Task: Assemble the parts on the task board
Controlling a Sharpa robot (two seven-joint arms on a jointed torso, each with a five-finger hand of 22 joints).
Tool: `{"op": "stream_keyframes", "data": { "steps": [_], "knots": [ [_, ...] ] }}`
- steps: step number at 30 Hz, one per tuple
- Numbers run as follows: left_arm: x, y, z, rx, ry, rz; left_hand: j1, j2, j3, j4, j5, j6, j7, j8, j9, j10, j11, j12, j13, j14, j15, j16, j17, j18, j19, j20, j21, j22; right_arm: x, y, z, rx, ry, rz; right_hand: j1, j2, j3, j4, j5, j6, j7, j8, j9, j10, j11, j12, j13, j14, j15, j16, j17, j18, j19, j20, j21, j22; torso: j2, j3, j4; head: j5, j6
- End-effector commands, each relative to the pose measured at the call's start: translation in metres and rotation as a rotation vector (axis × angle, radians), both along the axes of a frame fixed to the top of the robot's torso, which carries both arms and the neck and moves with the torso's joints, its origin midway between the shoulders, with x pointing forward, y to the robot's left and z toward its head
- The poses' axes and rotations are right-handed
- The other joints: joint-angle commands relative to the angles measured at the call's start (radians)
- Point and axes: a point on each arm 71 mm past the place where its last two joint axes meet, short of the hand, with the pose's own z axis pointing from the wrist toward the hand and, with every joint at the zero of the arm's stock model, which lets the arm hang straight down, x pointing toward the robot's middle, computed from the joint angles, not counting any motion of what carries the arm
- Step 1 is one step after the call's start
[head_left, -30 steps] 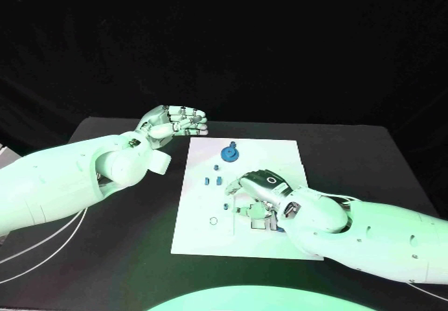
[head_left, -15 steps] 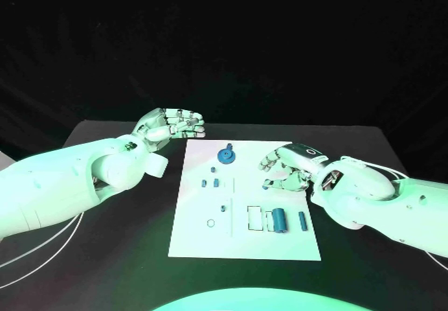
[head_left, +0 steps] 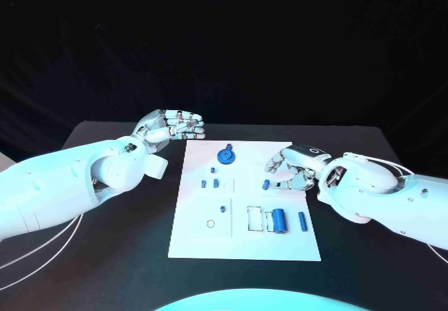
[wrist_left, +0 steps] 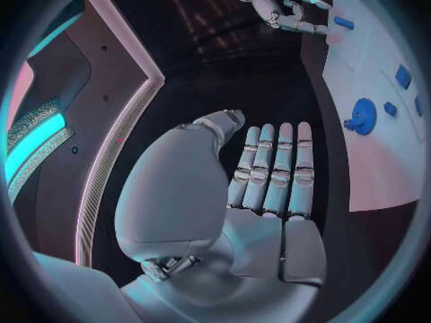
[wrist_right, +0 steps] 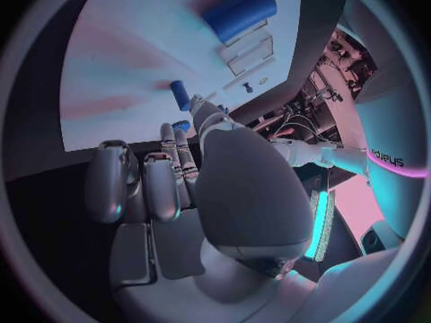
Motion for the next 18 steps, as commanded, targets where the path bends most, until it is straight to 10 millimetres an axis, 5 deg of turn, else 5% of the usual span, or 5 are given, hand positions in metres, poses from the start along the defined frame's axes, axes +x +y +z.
{"op": "stream_keyframes", "data": {
  "steps": [1, 18],
  "knots": [
    [-0.001, -0.002, 0.001, -0.017, -0.007, -0.013, 0.009, -0.002, -0.001, 0.001, -0.004, -0.004, 0.005, -0.006, -0.001, 0.003, 0.006, -0.005, 0.0, 0.008, 0.001, -0.004, 0.001, 0.006, 0.006, 0.0, -0.004, -0.002, -0.002, 0.004, -0.005, -0.048, 0.024, 0.041, 0.008, 0.002, -0.006, 0.0, 0.006, 0.005, -0.003, -0.003, -0.001, 0.008, -0.003, 0.008, 0.002, 0.026, -0.001, 0.004, -0.001, -0.014, 0.029, 0.001, 0.0, 0.131, 0.001, -0.0002, 0.0002, 0.0, -0.001],
    [-0.002, 0.0, 0.001, -0.014, -0.004, -0.014, 0.009, -0.001, -0.001, 0.001, -0.004, -0.004, 0.005, -0.007, -0.001, 0.003, 0.006, -0.006, 0.0, 0.009, 0.001, -0.005, 0.001, 0.006, 0.007, 0.0, -0.005, -0.003, 0.001, 0.017, -0.017, -0.095, 0.018, 0.049, 0.035, 0.034, 0.058, 0.034, -0.013, 0.05, 0.003, 0.007, 0.001, 0.093, -0.02, 0.016, 0.001, 0.027, -0.015, 0.011, -0.003, -0.019, 0.036, -0.009, 0.027, 0.146, 0.0, -0.0008, 0.0007, 0.002, -0.008]
  ]
}}
